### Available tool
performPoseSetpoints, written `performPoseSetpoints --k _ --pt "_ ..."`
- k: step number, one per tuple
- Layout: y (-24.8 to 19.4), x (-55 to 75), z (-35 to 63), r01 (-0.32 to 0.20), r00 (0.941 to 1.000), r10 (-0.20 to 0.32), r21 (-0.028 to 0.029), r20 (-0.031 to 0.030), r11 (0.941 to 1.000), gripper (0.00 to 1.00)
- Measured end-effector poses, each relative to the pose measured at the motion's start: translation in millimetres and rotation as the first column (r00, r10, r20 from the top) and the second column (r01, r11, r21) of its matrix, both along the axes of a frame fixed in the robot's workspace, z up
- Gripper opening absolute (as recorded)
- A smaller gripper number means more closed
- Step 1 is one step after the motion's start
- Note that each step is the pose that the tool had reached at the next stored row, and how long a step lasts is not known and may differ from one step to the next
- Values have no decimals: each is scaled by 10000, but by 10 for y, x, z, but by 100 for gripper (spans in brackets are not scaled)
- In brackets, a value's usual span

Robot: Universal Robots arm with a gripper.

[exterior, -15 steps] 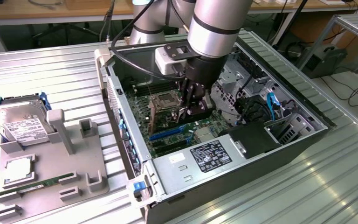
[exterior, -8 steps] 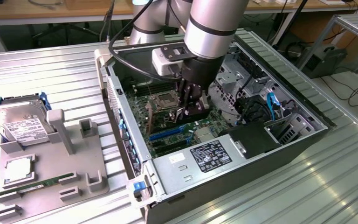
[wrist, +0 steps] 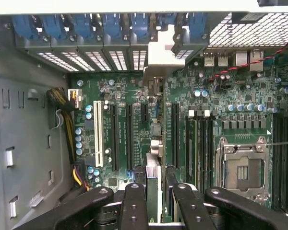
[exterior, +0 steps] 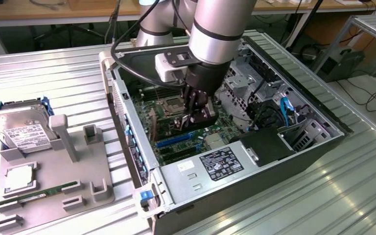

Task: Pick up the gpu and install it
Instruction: 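Insert the gpu into the slot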

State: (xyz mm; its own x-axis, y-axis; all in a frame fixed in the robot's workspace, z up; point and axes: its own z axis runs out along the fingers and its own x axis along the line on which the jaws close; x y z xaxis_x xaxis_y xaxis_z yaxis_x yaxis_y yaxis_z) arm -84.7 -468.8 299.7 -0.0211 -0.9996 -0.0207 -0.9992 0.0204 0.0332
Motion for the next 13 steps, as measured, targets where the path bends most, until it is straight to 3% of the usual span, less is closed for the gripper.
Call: performPoseSetpoints --k 13 --pt "45 -120 -84 0 10000 0 0 0 10000 26"
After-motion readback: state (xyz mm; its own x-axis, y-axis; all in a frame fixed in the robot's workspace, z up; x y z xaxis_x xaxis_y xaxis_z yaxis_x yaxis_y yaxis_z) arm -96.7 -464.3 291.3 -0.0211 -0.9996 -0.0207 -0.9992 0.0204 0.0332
